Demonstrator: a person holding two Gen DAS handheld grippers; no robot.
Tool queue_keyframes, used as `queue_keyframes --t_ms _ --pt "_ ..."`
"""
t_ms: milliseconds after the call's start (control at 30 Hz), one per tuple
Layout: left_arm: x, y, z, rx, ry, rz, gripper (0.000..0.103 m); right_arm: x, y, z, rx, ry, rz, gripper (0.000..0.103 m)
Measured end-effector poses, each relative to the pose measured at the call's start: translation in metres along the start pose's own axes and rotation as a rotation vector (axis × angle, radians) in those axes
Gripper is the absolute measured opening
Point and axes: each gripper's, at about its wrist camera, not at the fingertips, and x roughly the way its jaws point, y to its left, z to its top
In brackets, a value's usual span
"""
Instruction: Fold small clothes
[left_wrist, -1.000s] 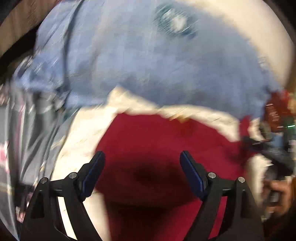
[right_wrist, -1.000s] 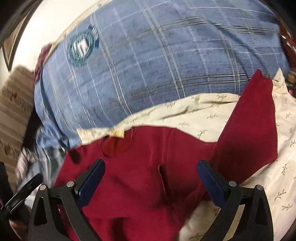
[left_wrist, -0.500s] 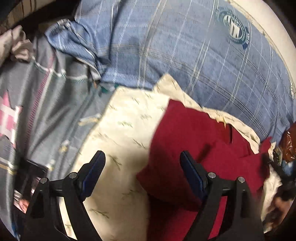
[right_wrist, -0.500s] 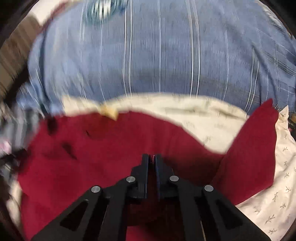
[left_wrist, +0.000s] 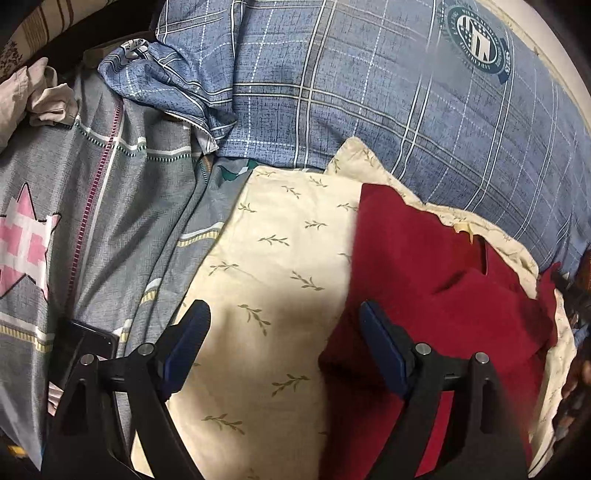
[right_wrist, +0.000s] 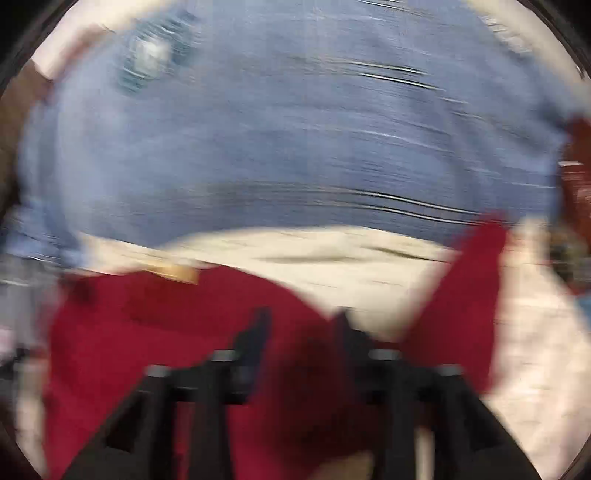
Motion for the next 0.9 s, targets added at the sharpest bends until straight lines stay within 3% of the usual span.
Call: queue_keyframes --t_ms 33,67,167,200,333,400,433,467,600,767,833,900 --pt "0.002 0.0 -0.001 0.006 0.01 0.002 0.083 0.003 0.018 0.006 -0.021 0.01 0.137 0.072" --pt "0.003 0.0 -0.001 0.011 0.019 0.002 0.083 0.011 0.041 0.012 -0.056 0.038 0.278 0.071" --pt "0.004 0.0 -0.001 0.025 0.012 0.025 0.083 0.044 0.105 0.027 -0.162 0.124 0.492 0.07" --pt "0.004 0.001 -0.001 0.025 0.008 0.031 0.083 0.056 0.121 0.029 -0.194 0.145 0.515 0.07" --pt "0.003 0.015 0.005 -0.016 -0.005 0.038 0.083 0.111 0.178 0.025 -0.277 0.278 0.582 0.069" --pt "0.001 0.021 0.008 -0.035 -0.016 0.046 0.083 0.131 0.194 0.018 -0.307 0.335 0.604 0.047" --pt "0.0 0.024 0.009 -0.046 -0.024 0.041 0.083 0.139 0.203 0.014 -0.336 0.357 0.616 0.007" --pt "-0.001 0.025 0.01 -0.053 -0.03 0.039 0.083 0.141 0.211 0.012 -0.364 0.355 0.614 0.004" --pt "-0.002 0.028 0.015 -0.067 -0.047 0.044 0.083 0.133 0.24 0.023 -0.402 0.263 0.63 0.003" --pt "0.004 0.024 0.013 -0.07 -0.025 0.02 0.083 0.151 0.266 0.017 -0.414 0.281 0.548 0.004" --pt "0.006 0.02 0.014 -0.067 -0.014 -0.005 0.083 0.143 0.254 0.019 -0.385 0.28 0.547 0.012" --pt "0.006 0.013 0.011 -0.05 -0.009 -0.024 0.083 0.121 0.222 0.025 -0.327 0.273 0.556 0.031"
